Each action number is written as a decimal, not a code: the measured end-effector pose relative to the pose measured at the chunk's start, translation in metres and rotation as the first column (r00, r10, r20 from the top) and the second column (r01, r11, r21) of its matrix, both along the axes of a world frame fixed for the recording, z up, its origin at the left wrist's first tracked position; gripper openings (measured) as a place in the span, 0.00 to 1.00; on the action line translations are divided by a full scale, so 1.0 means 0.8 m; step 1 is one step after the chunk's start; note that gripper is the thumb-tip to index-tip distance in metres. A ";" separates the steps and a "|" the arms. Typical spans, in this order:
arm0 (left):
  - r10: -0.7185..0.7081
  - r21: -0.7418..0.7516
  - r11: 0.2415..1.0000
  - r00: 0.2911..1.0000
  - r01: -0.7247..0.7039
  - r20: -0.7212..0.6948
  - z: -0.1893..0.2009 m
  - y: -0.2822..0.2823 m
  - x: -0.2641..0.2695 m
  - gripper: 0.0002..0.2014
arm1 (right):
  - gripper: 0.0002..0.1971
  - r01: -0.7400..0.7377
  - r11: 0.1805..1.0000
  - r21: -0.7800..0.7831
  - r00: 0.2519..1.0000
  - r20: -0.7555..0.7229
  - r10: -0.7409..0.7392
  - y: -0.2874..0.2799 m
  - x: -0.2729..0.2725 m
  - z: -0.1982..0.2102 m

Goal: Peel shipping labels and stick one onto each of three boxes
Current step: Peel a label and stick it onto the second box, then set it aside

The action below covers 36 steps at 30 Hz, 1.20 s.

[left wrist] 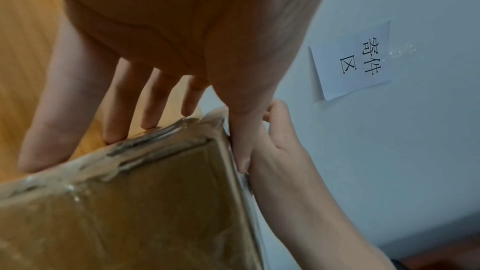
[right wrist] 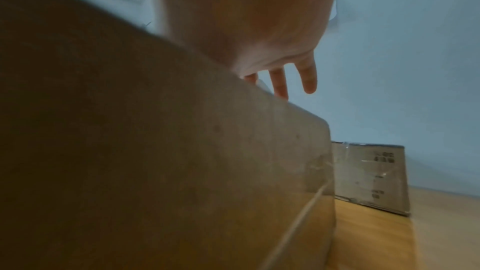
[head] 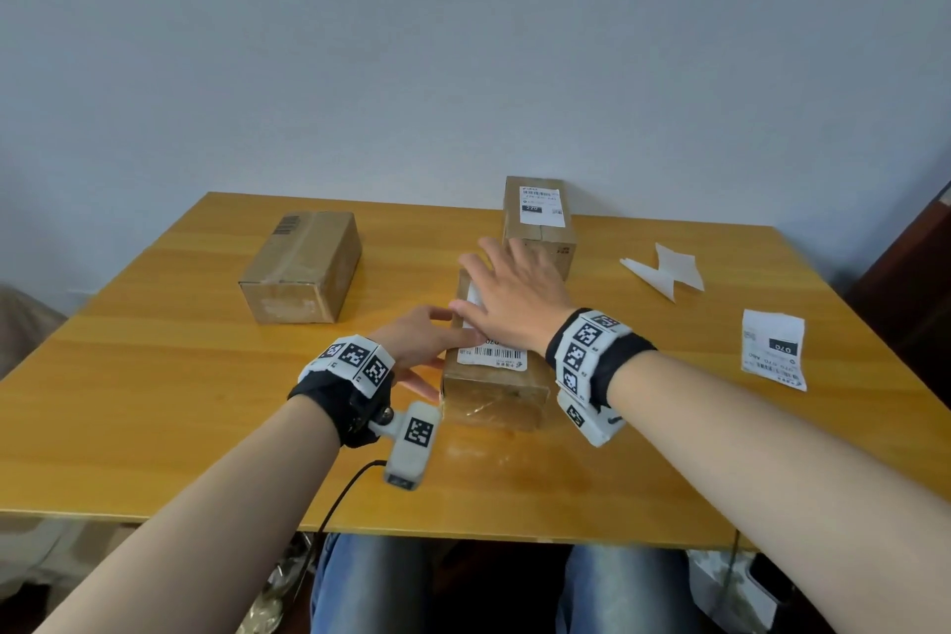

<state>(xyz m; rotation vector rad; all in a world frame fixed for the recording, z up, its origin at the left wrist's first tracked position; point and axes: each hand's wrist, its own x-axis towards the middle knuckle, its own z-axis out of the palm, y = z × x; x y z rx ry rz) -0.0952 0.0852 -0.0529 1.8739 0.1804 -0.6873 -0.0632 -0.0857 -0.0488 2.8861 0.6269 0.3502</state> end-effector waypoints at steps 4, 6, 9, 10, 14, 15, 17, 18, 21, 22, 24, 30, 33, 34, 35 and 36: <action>0.009 -0.014 1.000 1.000 -0.010 -0.013 -0.003 0.002 0.002 0.39 | 0.31 0.043 0.999 0.028 0.998 -0.036 -0.042 0.010 0.006 -0.003; 0.009 -0.016 1.000 1.000 -0.009 -0.024 -0.005 0.001 0.004 0.41 | 0.31 0.090 0.995 0.042 0.994 -0.064 -0.087 0.006 0.010 -0.007; 0.000 0.003 1.000 0.999 0.000 -0.047 -0.007 0.005 0.010 0.42 | 0.31 0.152 0.986 0.068 0.984 -0.108 -0.144 0.003 0.015 -0.011; -0.008 0.016 1.000 0.998 0.009 -0.062 -0.009 0.006 0.013 0.43 | 0.31 0.161 0.984 0.072 0.982 -0.112 -0.152 0.003 0.017 -0.013; -0.083 0.057 0.994 0.991 0.089 -0.103 -0.011 0.012 0.022 0.42 | 0.32 0.210 0.974 0.085 0.971 -0.133 -0.198 -0.004 0.024 -0.012; -0.102 0.066 0.992 0.989 0.110 -0.111 -0.011 0.013 0.025 0.44 | 0.32 0.224 0.971 0.084 0.967 -0.141 -0.211 -0.006 0.026 -0.012; -0.128 0.076 0.988 0.984 0.138 -0.123 -0.010 0.013 0.028 0.43 | 0.32 0.234 0.969 0.084 0.965 -0.139 -0.221 -0.006 0.030 -0.013; -0.136 0.075 0.986 0.982 0.147 -0.132 -0.009 0.013 0.029 0.43 | 0.32 0.232 0.969 0.086 0.967 -0.129 -0.220 -0.006 0.032 -0.014; -0.155 0.079 0.983 0.977 0.168 -0.146 -0.007 0.012 0.030 0.46 | 0.30 0.226 0.970 0.086 0.971 -0.098 -0.218 -0.006 0.037 -0.015; -0.159 0.081 0.982 0.976 0.173 -0.149 -0.006 0.012 0.030 0.45 | 0.30 0.227 0.970 0.084 0.971 -0.091 -0.219 -0.007 0.039 -0.015; -0.160 0.078 0.982 0.975 0.174 -0.157 -0.006 0.012 0.030 0.40 | 0.33 0.239 0.968 0.080 0.969 -0.087 -0.232 -0.007 0.044 -0.015; -0.166 0.088 0.980 0.973 0.181 -0.160 -0.013 0.013 0.035 0.51 | 0.35 0.267 0.959 0.094 0.962 -0.087 -0.259 -0.009 0.064 -0.015; -0.154 0.076 0.983 0.975 0.168 -0.157 -0.012 0.011 0.036 0.42 | 0.33 0.268 0.958 0.104 0.961 -0.092 -0.259 -0.012 0.071 -0.017; -0.153 0.074 0.983 0.976 0.166 -0.156 -0.012 0.011 0.036 0.40 | 0.33 0.269 0.957 0.111 0.961 -0.096 -0.259 -0.013 0.074 -0.018; -0.154 0.071 0.984 0.976 0.166 -0.153 -0.011 0.010 0.037 0.38 | 0.33 0.268 0.956 0.120 0.961 -0.098 -0.258 -0.014 0.076 -0.019; -0.155 0.068 0.984 0.976 0.167 -0.151 -0.012 0.009 0.037 0.36 | 0.33 0.267 0.955 0.131 0.962 -0.099 -0.256 -0.015 0.078 -0.021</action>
